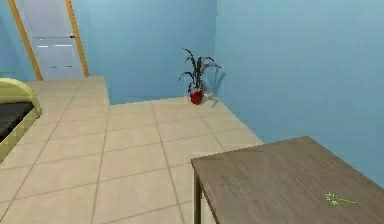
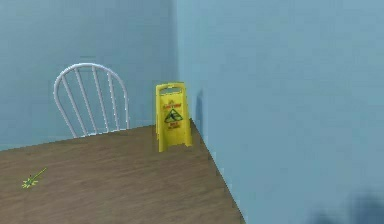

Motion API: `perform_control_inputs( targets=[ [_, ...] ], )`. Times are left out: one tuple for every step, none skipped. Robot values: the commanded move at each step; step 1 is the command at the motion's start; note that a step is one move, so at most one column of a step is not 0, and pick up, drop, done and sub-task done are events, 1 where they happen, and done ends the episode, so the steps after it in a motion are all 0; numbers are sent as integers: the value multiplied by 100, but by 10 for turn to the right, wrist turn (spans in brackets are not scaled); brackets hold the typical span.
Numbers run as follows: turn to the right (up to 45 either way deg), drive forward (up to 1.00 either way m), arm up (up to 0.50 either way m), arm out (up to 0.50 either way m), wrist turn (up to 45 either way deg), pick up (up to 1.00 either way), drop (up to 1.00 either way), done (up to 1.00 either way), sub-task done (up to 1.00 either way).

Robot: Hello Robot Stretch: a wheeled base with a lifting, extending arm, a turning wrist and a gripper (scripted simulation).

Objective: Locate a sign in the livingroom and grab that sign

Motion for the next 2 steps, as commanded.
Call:
perform_control_inputs(
  targets=[
    [0, 0, 32, 0, 0, 0, 0, 0, 0],
    [0, 0, 0, 48, 0, 0, 0, 0, 0]
  ],
)
